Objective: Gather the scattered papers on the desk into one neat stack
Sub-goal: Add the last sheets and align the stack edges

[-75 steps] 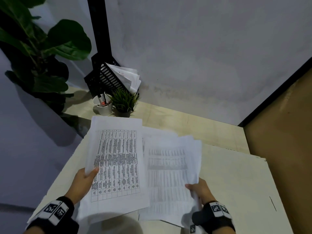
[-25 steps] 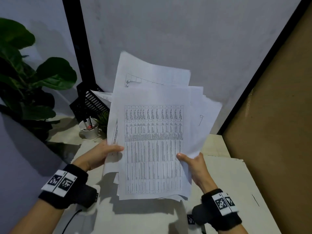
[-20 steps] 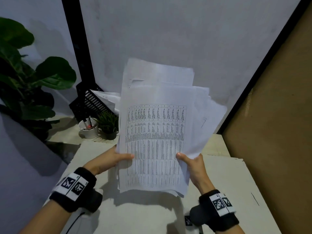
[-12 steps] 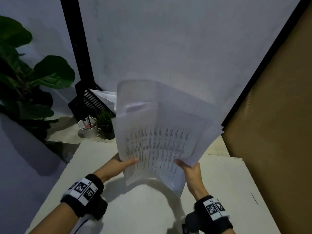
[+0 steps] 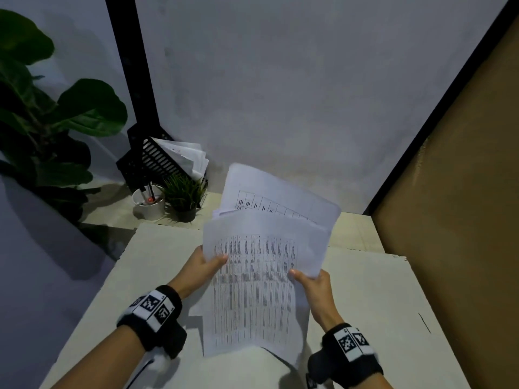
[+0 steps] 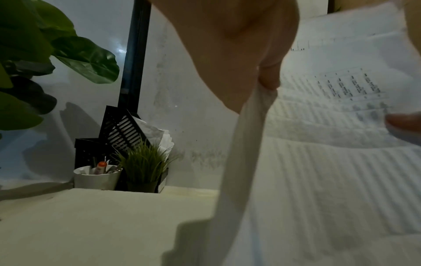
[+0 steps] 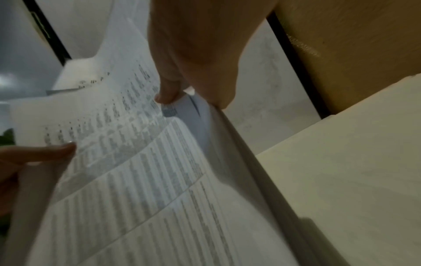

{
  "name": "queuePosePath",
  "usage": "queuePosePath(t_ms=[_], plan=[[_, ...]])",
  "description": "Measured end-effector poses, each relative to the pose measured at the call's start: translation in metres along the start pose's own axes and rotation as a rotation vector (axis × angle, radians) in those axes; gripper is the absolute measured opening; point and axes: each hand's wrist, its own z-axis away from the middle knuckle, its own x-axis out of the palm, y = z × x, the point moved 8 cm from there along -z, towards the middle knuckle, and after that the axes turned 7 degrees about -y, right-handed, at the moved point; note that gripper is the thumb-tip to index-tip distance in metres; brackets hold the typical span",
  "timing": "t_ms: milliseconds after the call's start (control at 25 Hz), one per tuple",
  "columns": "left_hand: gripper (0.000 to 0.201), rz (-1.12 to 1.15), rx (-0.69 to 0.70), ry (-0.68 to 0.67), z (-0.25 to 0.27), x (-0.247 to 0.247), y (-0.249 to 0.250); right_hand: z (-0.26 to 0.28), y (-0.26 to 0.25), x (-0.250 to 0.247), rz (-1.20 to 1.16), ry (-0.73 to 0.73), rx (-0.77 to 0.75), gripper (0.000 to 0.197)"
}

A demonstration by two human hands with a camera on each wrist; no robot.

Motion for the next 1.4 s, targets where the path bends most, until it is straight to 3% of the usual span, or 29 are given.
queuePosePath(t_ms=[200, 320, 480, 600, 720, 880, 1040, 1160, 1280, 1400], plan=[[0.012, 0.088, 0.163, 0.205, 0.01, 0.001, 0.041, -0.005, -0.041, 0.008, -0.092, 0.037, -0.209, 0.017], [0.031, 0.102, 0.222, 0.182, 0.013, 0.008, 0.041, -0.009, -0.041, 0.02, -0.079, -0.035, -0.202, 0.022], [0.014, 0.077, 0.139, 0.212, 0.011, 0.011, 0.024, -0.011, -0.028, 0.021, -0.044, -0.027, -0.148, 0.024], [0.021, 0.129, 0.163, 0.262, 0.011, 0.005, 0.033, -0.013, -0.036, 0.018, -0.088, -0.026, -0.157, 0.024], [0.029, 0.105, 0.212, 0.218, 0.01, 0.006, 0.046, -0.014, -0.043, 0.019, -0.111, -0.075, -0.182, 0.025], [0.02, 0.059, 0.172, 0.152, 0.008, 0.006, 0.042, -0.018, -0.039, 0.02, -0.096, -0.116, -0.133, 0.029], [0.045, 0.061, -0.01, 0.009, -0.008, 0.013, 0.006, -0.022, -0.034, 0.025, -0.061, -0.187, -0.084, 0.033], [0.039, -0.048, -0.181, 0.025, -0.014, 0.014, -0.026, -0.026, -0.031, 0.024, -0.025, -0.228, -0.027, 0.036], [0.022, -0.01, -0.099, 0.067, -0.012, 0.011, -0.014, -0.026, -0.04, 0.017, 0.005, -0.157, -0.039, 0.025], [0.035, 0.106, 0.039, 0.16, -0.005, -0.003, 0.019, -0.022, -0.066, 0.021, -0.02, -0.189, -0.156, 0.025]])
